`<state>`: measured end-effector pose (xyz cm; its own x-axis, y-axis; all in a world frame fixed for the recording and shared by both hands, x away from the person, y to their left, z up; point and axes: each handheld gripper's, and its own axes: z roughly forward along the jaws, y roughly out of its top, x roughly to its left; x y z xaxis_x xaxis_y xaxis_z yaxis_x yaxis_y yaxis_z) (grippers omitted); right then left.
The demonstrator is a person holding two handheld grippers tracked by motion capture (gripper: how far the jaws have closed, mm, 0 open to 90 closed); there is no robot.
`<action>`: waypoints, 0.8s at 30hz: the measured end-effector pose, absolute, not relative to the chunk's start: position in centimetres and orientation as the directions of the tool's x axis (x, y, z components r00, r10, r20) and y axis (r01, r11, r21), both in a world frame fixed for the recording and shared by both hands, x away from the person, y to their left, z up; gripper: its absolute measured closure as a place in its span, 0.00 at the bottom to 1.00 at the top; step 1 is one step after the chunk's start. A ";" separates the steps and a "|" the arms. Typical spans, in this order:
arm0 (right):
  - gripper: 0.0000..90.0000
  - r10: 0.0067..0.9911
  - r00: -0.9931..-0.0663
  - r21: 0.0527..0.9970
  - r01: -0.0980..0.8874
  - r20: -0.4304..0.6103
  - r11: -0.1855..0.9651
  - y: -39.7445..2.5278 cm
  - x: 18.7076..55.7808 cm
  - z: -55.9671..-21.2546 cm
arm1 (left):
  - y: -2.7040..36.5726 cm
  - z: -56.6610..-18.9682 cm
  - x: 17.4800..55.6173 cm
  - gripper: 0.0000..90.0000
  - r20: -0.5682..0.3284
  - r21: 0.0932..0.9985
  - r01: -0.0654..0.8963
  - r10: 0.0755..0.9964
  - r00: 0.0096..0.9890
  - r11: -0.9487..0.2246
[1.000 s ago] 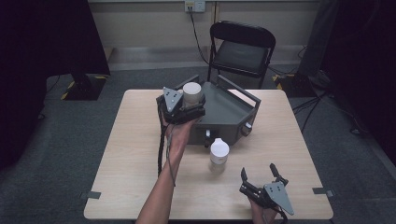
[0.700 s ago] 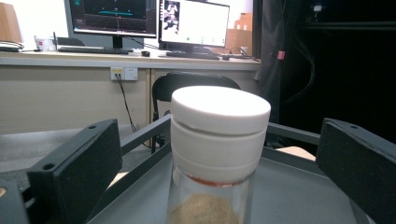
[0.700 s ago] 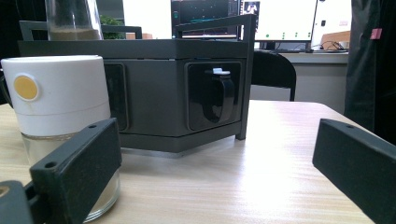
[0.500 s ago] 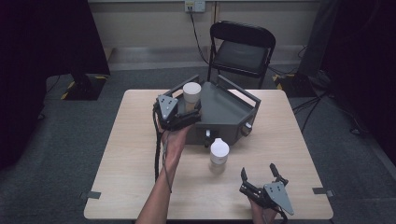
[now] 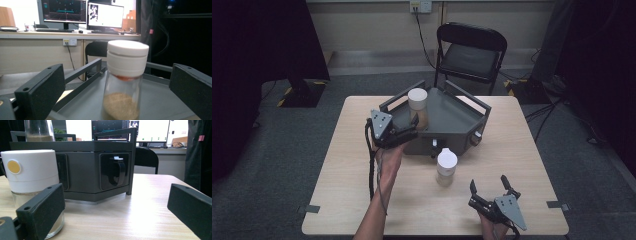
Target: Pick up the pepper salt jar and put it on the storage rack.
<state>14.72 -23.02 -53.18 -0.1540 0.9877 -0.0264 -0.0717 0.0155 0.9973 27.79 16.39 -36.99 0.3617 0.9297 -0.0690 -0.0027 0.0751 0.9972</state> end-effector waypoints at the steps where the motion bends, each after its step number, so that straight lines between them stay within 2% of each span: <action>1: 0.00 0.988 -0.154 0.997 -0.071 -0.026 0.015 -23.0 14.7 -53.2 | 16.4 -37.1 27.7 0.00 -0.070 0.997 -0.004 0.930 0.362 0.076; 20: 0.00 0.988 -0.154 0.997 -0.071 -0.025 0.014 -23.0 14.7 -53.2 | 18.8 -39.5 24.4 0.00 -0.107 0.991 -0.039 0.927 0.360 0.130; 24: 0.00 0.988 -0.154 0.997 -0.072 -0.026 0.015 -23.0 14.7 -53.2 | 19.1 -39.5 23.3 0.00 -0.083 0.992 -0.058 0.935 0.344 0.109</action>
<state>14.72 -23.01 -53.18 -0.1538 0.9877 -0.0263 -0.0719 0.0153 0.9973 23.30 19.14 -39.53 0.3444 0.9352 -0.0826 -0.0579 0.1090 0.9924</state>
